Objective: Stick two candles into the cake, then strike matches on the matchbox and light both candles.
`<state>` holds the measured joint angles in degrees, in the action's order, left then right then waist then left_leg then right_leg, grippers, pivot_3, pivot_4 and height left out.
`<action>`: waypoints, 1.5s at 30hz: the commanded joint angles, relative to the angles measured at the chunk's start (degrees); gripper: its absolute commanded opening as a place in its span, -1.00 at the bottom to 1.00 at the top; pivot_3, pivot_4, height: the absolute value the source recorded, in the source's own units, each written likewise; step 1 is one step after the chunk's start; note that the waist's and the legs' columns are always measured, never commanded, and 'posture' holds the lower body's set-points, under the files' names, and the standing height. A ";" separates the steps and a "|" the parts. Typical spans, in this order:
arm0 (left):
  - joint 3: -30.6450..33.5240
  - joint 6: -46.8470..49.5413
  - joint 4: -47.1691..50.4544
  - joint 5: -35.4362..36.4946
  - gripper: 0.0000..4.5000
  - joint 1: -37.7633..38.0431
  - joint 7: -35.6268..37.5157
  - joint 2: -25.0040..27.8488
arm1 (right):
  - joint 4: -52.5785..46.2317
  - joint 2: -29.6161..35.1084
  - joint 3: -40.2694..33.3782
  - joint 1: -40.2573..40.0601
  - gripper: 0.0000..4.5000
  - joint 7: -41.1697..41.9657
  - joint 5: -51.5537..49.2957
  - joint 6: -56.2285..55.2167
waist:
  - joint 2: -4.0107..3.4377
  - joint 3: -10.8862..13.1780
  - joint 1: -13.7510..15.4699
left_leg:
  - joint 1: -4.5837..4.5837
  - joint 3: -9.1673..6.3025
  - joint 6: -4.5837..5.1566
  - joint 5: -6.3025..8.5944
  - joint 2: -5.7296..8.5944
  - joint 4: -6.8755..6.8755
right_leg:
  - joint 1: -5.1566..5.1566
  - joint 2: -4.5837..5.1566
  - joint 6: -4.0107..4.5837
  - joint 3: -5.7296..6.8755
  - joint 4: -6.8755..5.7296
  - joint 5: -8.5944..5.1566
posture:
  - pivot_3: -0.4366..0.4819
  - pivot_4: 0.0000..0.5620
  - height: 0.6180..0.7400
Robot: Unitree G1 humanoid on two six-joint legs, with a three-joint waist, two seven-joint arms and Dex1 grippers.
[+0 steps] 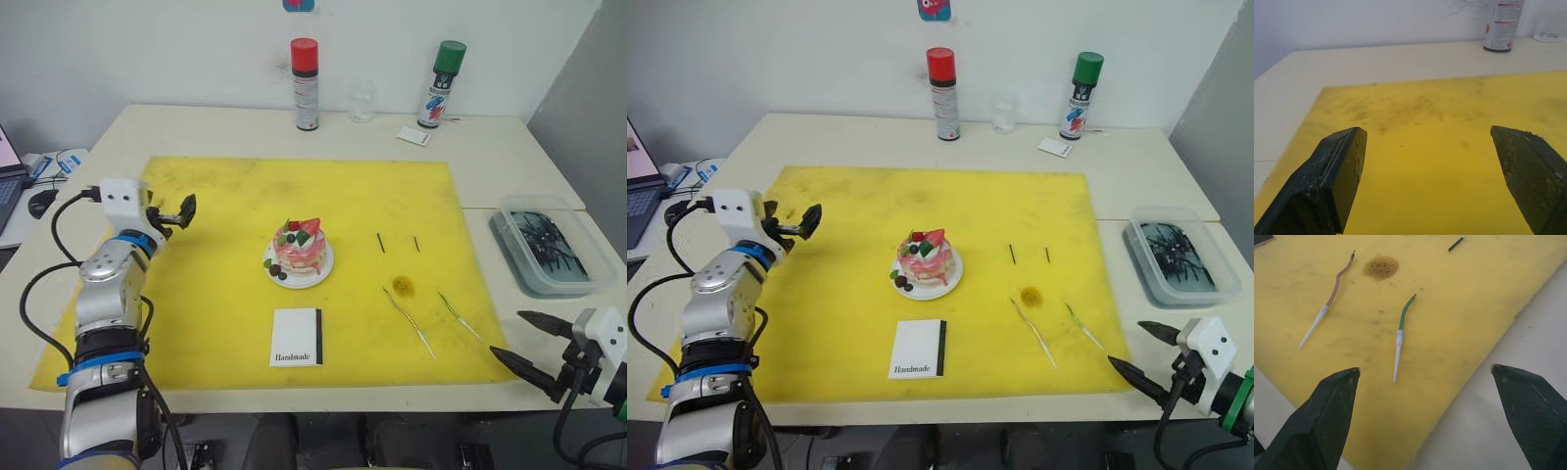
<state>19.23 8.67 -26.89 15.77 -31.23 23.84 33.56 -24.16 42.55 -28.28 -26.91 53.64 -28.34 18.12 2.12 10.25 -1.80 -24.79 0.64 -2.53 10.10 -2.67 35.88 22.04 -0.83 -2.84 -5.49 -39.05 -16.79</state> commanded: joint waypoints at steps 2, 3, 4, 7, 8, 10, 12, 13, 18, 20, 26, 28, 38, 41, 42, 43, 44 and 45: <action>1.82 2.23 7.78 3.92 0.99 0.62 5.86 3.82 | -3.04 0.77 -1.71 0.33 1.00 -0.20 -1.44 1.20 | 0.00 0.00 -0.01 | 0.00 0.00 0.00 0.00 0.00 0.00 | 0.00 0.00 0.00 0.00 0.00 0.00 | -0.05 -0.47 1.00; 1.23 4.21 10.48 5.48 0.99 1.19 8.88 4.90 | -3.36 0.86 -1.54 0.42 1.00 -0.12 -1.43 1.47 | 0.00 0.00 -0.03 | 0.00 0.00 0.00 0.00 0.00 0.00 | 0.00 0.01 0.00 0.00 0.00 0.00 | -0.05 -0.47 1.00; 0.09 6.86 14.43 7.53 0.99 2.03 12.85 6.31 | -3.72 1.06 -1.29 0.47 1.00 0.14 -1.23 1.56 | 0.00 0.00 -0.04 | 0.00 0.01 0.00 0.00 0.00 0.00 | 0.00 0.01 0.01 0.00 0.01 0.00 | -0.05 -0.47 1.00; -2.88 14.23 24.56 12.96 0.99 3.49 20.89 9.44 | -4.84 1.28 -0.77 0.60 1.00 0.43 -1.30 2.28 | 0.00 0.00 0.04 | 0.00 0.01 0.00 0.00 -0.03 -0.01 | 0.00 0.03 0.03 0.00 0.01 -0.02 | -0.05 -0.47 1.00; -4.12 17.38 28.30 15.30 0.99 3.40 23.11 10.44 | -5.45 1.26 -0.52 0.80 1.00 0.15 -1.71 3.08 | -0.01 -0.01 0.13 | 0.00 -0.01 0.00 0.00 -0.05 -0.01 | 0.00 0.07 0.04 0.02 0.01 -0.02 | -0.05 -0.47 1.00; -8.07 23.30 36.83 19.59 0.99 2.65 27.34 12.25 | -6.43 1.56 0.87 0.94 1.00 0.32 -1.11 3.55 | 0.00 -0.01 0.16 | 0.00 -0.03 0.00 0.00 -0.05 0.00 | -0.02 0.09 0.04 0.03 0.00 -0.03 | -0.05 -0.47 1.00; -12.79 26.54 43.92 21.39 0.99 1.46 29.81 12.81 | -6.51 1.48 2.07 1.77 1.00 -0.49 -0.52 4.28 | -0.01 -0.01 0.12 | 0.01 -0.01 0.00 0.00 -0.05 0.01 | -0.04 0.13 0.04 -0.01 0.02 -0.04 | -0.05 -0.47 1.00; -15.53 27.23 46.99 21.60 0.99 0.74 31.00 12.59 | -6.32 1.48 2.78 2.31 1.00 -1.11 -0.01 4.65 | -0.01 -0.01 0.12 | 0.01 0.01 0.00 0.00 -0.04 0.02 | -0.05 0.13 0.04 -0.02 0.02 -0.04 | -0.05 -0.47 1.00; -29.23 24.19 55.64 17.17 0.99 -1.04 36.27 9.95 | -4.60 1.39 6.79 4.65 1.00 -2.61 2.54 4.50 | -0.07 -0.05 0.06 | 0.01 0.01 0.01 0.00 0.05 0.07 | -0.05 0.04 0.30 -0.05 0.02 -0.18 | -0.05 -0.47 1.00; -33.97 21.03 56.06 14.17 0.99 -0.56 38.73 8.83 | -4.02 1.49 8.16 5.39 1.00 -3.10 3.24 5.14 | -0.11 -0.06 -0.10 | 0.03 -0.01 0.02 -0.01 0.02 0.07 | -0.04 -0.03 0.29 -0.05 -0.01 -0.18 | -0.05 -0.47 1.00; -39.80 12.85 53.65 7.28 1.00 -0.36 43.00 7.10 | -2.58 2.85 9.26 6.02 0.72 -4.78 5.20 8.24 | -0.13 -0.08 -0.02 | 0.02 -0.06 0.03 0.00 0.01 0.06 | -0.04 -0.07 0.28 -0.02 -0.01 -0.18 | -0.05 -0.47 1.00; -39.71 12.43 53.24 6.93 1.00 -0.40 43.30 6.53 | -2.37 3.70 9.82 5.42 0.41 -4.24 6.28 8.15 | -0.13 -0.08 -0.02 | 0.02 -0.05 0.03 0.00 0.02 0.07 | -0.04 -0.06 0.29 -0.04 -0.01 -0.18 | -0.05 -0.47 1.00; -38.68 12.93 52.93 6.68 1.00 -1.13 42.93 4.60 | -0.63 3.84 10.79 3.91 -0.98 -4.33 8.10 7.23 | -0.14 -0.09 0.00 | 0.02 -0.08 0.03 0.00 0.02 0.13 | -0.11 -0.05 0.35 -0.03 0.02 -0.22 | -0.05 -0.47 1.00; -38.58 13.29 53.26 6.88 1.00 -0.16 42.11 3.96 | -1.50 2.74 10.45 5.22 -0.98 -4.60 6.35 7.23 | -0.14 -0.09 0.00 | 0.03 -0.10 0.04 0.00 0.02 0.17 | -0.14 -0.04 0.37 -0.02 0.02 -0.23 | -0.05 -0.47 1.00; -38.45 13.64 53.27 7.20 1.00 0.56 41.58 3.53 | -2.11 2.00 10.10 6.06 -0.98 -4.81 4.97 7.52 | -0.14 -0.09 -0.04 | 0.04 -0.11 0.04 -0.01 0.02 0.17 | -0.16 -0.04 0.37 -0.02 0.02 -0.23 | -0.05 -0.47 1.00; -38.35 13.91 53.26 7.42 1.00 1.05 41.21 3.21 | -2.53 1.44 9.83 6.66 -0.98 -4.92 4.06 7.82 | -0.15 -0.09 -0.07 | 0.06 -0.10 0.04 -0.01 0.02 0.17 | -0.17 -0.04 0.37 -0.03 0.02 -0.23 | -0.05 -0.47 1.00; -37.16 15.51 53.27 9.76 1.00 2.38 39.79 1.88 | -3.48 0.31 9.34 8.26 -0.98 -5.43 2.22 8.22 | -0.17 -0.10 -0.11 | 0.06 -0.10 0.05 -0.01 0.02 0.18 | -0.17 -0.04 0.37 -0.04 0.02 -0.23 | -0.05 -0.47 1.00; -35.68 17.58 53.27 12.25 1.00 3.60 37.86 0.35 | -4.43 -0.83 8.87 9.95 -0.98 -6.29 0.24 8.95 | -0.19 -0.11 -0.22 | 0.07 -0.09 0.05 -0.01 0.02 0.18 | -0.17 -0.04 0.37 -0.05 0.01 -0.23 | -0.05 -0.47 1.00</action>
<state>-18.71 24.43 24.95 24.82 -28.22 63.99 35.34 -25.55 42.29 -17.15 -19.00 48.41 -24.82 26.70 1.93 10.13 -2.02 -24.70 0.56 -2.48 10.09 -2.69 36.05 21.86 -0.88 -2.48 -5.55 -39.05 -17.02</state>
